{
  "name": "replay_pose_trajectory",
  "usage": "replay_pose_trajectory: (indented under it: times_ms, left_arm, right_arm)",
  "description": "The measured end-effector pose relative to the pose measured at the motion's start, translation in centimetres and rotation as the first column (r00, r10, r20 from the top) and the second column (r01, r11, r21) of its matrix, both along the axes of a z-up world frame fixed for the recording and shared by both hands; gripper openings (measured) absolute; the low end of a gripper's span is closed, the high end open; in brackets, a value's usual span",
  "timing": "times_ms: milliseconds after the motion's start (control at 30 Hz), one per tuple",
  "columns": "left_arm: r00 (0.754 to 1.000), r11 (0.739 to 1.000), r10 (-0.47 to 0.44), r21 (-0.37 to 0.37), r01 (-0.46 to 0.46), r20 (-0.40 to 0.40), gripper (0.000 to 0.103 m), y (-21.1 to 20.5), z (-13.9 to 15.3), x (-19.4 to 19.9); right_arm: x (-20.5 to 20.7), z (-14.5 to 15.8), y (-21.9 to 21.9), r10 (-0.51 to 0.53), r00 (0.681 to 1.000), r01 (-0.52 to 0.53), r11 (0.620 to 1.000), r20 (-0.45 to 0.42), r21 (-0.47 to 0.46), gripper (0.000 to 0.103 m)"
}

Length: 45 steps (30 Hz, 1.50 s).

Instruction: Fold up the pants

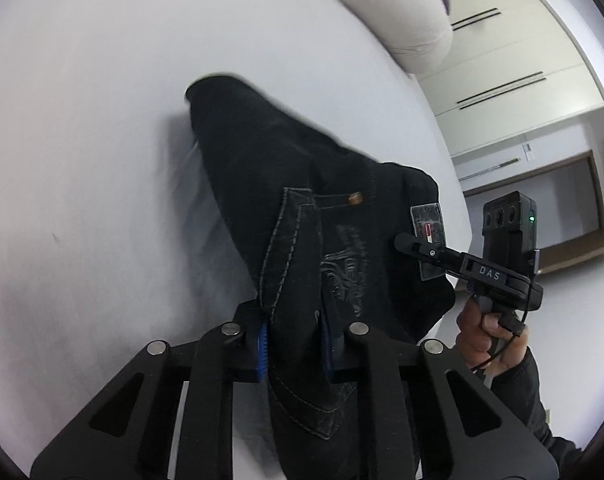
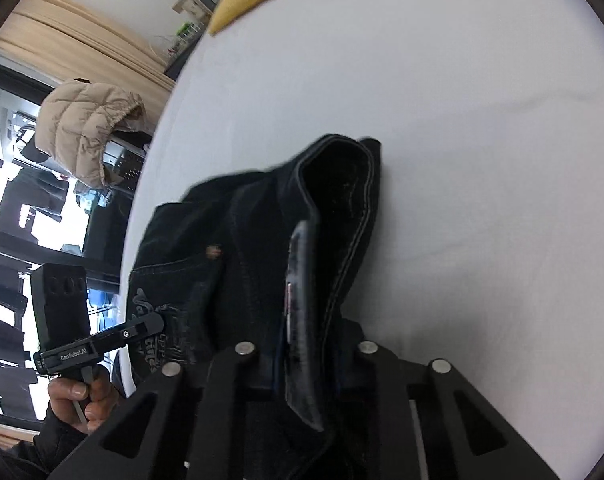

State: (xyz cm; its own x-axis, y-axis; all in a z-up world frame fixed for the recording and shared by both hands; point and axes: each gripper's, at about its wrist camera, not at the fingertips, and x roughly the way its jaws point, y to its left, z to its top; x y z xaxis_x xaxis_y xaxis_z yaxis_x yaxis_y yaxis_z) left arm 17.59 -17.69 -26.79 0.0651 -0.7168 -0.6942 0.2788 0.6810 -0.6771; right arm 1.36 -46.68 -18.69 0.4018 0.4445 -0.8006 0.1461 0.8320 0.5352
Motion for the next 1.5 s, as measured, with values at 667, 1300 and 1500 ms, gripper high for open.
replay_pose_trajectory:
  times_ms: [667,1300,1500]
  left_arm:
    - [0.994,0.990,0.044,0.126,-0.057,0.104,0.019,1.6,-3.1,-0.4]
    - [0.576,0.890,0.105,0.182,-0.418,0.811,0.099,4.2,13.4,-17.8]
    - [0.280,0.834,0.148,0.032,-0.551,0.949,0.103,3.7,23.3,-29.3]
  right_arm:
    - [17.7,-1.5,4.1,-0.054,0.997,0.046,0.987,0.047,0.154,0.021]
    - [3.4,9.0,4.9,-0.132,0.887,0.244,0.948,0.442,-0.207,0.077]
    - [-5.0,20.1,10.3,-0.024,0.639,0.440,0.831,0.769,-0.340,0.103]
